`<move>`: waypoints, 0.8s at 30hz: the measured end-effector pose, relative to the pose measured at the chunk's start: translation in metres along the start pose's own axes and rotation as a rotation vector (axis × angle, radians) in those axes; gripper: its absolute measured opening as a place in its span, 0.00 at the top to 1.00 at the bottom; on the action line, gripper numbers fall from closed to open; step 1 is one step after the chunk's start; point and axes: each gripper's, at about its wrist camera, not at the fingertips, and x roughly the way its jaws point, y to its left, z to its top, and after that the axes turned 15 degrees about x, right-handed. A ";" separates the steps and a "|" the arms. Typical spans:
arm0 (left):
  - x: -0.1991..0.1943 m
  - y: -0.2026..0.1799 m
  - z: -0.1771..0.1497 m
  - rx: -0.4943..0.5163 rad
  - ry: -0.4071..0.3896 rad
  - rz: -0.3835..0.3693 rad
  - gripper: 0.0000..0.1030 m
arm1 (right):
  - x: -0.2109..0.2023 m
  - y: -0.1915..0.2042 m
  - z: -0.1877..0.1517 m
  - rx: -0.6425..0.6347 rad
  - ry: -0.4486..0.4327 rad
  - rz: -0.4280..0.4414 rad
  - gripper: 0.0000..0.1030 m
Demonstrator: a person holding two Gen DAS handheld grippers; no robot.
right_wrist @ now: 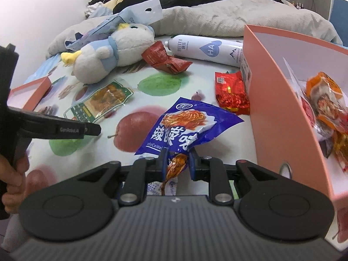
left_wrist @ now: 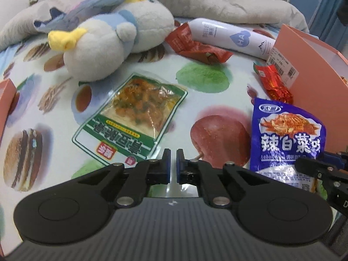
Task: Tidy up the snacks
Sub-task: 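Grasp green-labelled pickle packet with left tool while right tool grasps blue cabbage packet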
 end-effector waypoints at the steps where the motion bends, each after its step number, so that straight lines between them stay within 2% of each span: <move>1: 0.001 0.001 0.002 0.008 -0.006 -0.004 0.94 | -0.001 0.000 -0.001 -0.002 -0.001 0.003 0.78; 3: -0.001 0.004 0.009 0.053 -0.035 -0.002 0.93 | -0.002 0.000 -0.003 -0.008 -0.002 0.010 0.78; 5: 0.002 0.008 0.017 0.107 -0.045 0.012 0.85 | -0.002 0.001 -0.005 -0.014 -0.003 0.014 0.78; 6: 0.006 0.011 0.022 0.127 -0.035 0.007 0.64 | -0.002 0.001 -0.006 -0.016 -0.001 0.015 0.78; 7: 0.009 0.015 0.027 0.133 -0.032 0.014 0.33 | -0.002 0.001 -0.007 -0.015 0.000 0.017 0.78; 9: 0.014 0.020 0.033 0.146 -0.060 0.052 0.06 | -0.002 0.002 -0.008 -0.017 0.003 0.020 0.78; 11: 0.023 0.027 0.039 0.147 -0.057 0.051 0.04 | -0.002 0.002 -0.008 -0.018 0.005 0.022 0.78; 14: 0.046 0.037 0.047 0.136 0.000 -0.004 0.04 | -0.002 0.002 -0.008 -0.015 0.009 0.021 0.78; 17: 0.066 0.044 0.048 0.147 0.046 0.015 0.04 | -0.001 0.002 -0.008 -0.011 0.013 0.018 0.78; 18: 0.069 0.045 0.048 0.155 0.038 0.015 0.00 | -0.002 0.003 -0.008 -0.012 0.013 0.017 0.78; 24: 0.071 0.047 0.042 0.159 -0.002 -0.006 0.03 | 0.000 0.001 -0.007 -0.005 0.018 0.013 0.78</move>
